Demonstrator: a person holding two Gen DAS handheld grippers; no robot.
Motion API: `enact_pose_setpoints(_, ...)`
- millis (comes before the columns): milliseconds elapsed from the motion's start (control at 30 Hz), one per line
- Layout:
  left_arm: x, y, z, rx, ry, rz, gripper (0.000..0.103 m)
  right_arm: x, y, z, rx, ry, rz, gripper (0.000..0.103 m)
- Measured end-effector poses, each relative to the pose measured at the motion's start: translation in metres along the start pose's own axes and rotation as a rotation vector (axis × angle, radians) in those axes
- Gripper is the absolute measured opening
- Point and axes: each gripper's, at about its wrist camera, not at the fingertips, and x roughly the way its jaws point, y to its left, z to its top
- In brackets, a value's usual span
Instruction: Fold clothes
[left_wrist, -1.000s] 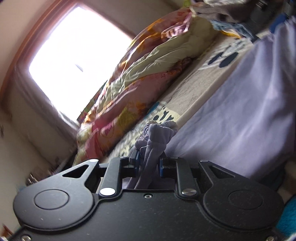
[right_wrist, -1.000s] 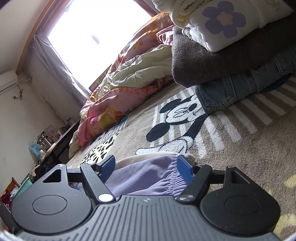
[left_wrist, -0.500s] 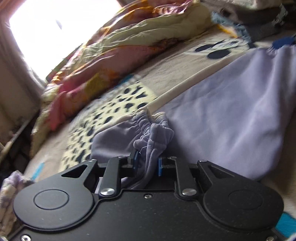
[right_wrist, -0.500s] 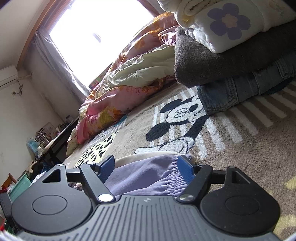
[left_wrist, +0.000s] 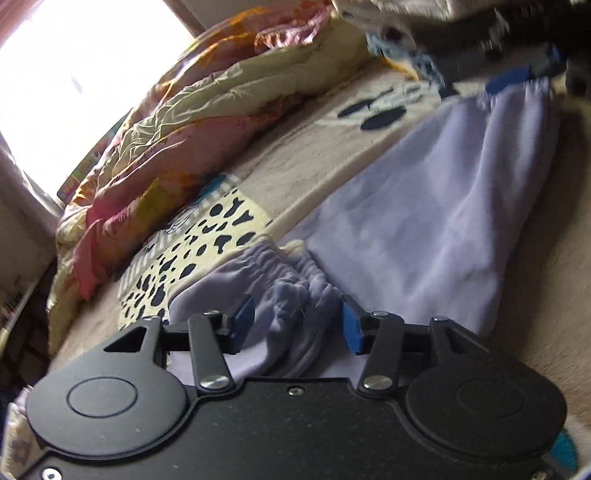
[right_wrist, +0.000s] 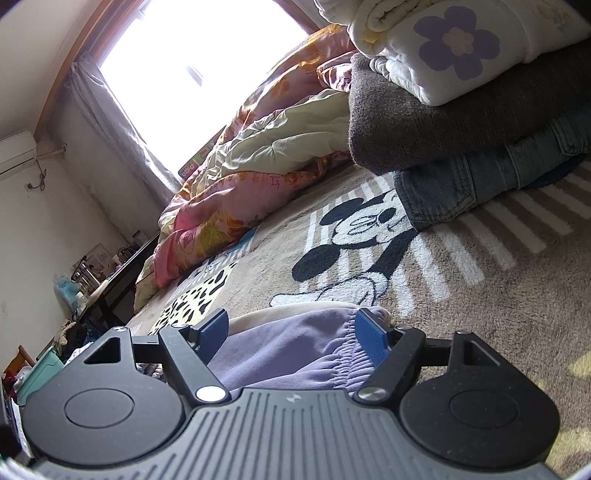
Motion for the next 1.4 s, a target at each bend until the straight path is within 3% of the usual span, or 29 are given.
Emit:
enact_pose_setpoints(67,0.003,-0.004,-0.002,0.047,0.000,0.015,0.047,0.000,0.000,0.000,-0.001,0.000,0.000,0.075)
enact_pose_setpoints(100,0.003,-0.005,-0.003,0.064,-0.001,0.018,0.034,-0.001,0.001,-0.001,0.000,-0.001,0.000,0.075)
enact_pose_setpoints(200,0.001,-0.001,0.000,0.034,-0.016,0.048,0.023,-0.001,0.002,-0.001,0.004,-0.001,0.002,0.075)
enact_pose_setpoints(367,-0.019,0.008,0.018,-0.040,-0.085,0.054,0.022,-0.001,0.001,-0.001,0.012,-0.002,0.006,0.075)
enact_pose_setpoints(500,0.001,-0.016,0.014,-0.004,-0.024,-0.048,0.022,-0.001,0.000,-0.001,0.012,-0.003,0.006,0.075)
enact_pose_setpoints(567,0.004,-0.027,0.014,0.033,-0.011,-0.035,0.022,-0.001,0.000,-0.001,0.015,-0.004,0.008,0.075)
enact_pose_setpoints(633,0.001,-0.020,0.018,-0.016,-0.021,-0.070,0.026,-0.001,-0.001,0.000,0.020,-0.006,0.010,0.075)
enact_pose_setpoints(733,-0.011,0.004,0.021,-0.140,-0.059,-0.183,0.043,-0.002,-0.002,0.000,0.024,-0.010,0.012,0.075)
enact_pose_setpoints(833,-0.023,0.035,0.022,-0.315,-0.132,-0.265,0.045,-0.003,-0.003,0.001,0.026,-0.010,0.013,0.075)
enact_pose_setpoints(900,-0.024,0.055,0.018,-0.446,-0.170,-0.256,0.044,-0.002,-0.003,0.001,0.025,-0.010,0.012,0.075)
enact_pose_setpoints(967,-0.016,0.060,0.017,-0.517,-0.161,-0.168,0.042,-0.002,-0.002,0.001,0.023,-0.011,0.010,0.075)
enact_pose_setpoints(1033,0.001,0.055,0.016,-0.554,-0.113,-0.108,0.041,-0.003,-0.003,0.001,0.026,-0.016,0.008,0.075)
enact_pose_setpoints(1100,0.024,0.041,0.016,-0.550,-0.019,-0.153,0.034,-0.006,-0.002,0.001,0.031,-0.030,0.004,0.075)
enact_pose_setpoints(1167,0.026,0.028,0.024,-0.463,-0.009,-0.161,0.034,-0.013,-0.003,0.004,0.045,-0.066,-0.002,0.075)
enact_pose_setpoints(1200,0.024,0.034,0.030,-0.482,-0.001,-0.156,0.035,-0.017,-0.004,0.005,0.054,-0.088,-0.005,0.075)
enact_pose_setpoints(1300,0.015,0.052,0.036,-0.624,-0.090,-0.099,0.035,-0.033,-0.008,0.012,0.073,-0.160,-0.047,0.075)
enact_pose_setpoints(1333,0.022,0.050,0.035,-0.631,-0.057,-0.114,0.035,-0.038,-0.011,0.014,0.084,-0.178,-0.068,0.075)
enact_pose_setpoints(1400,0.036,0.037,0.027,-0.610,-0.015,-0.215,0.040,-0.046,-0.021,0.013,0.152,-0.181,-0.107,0.076)
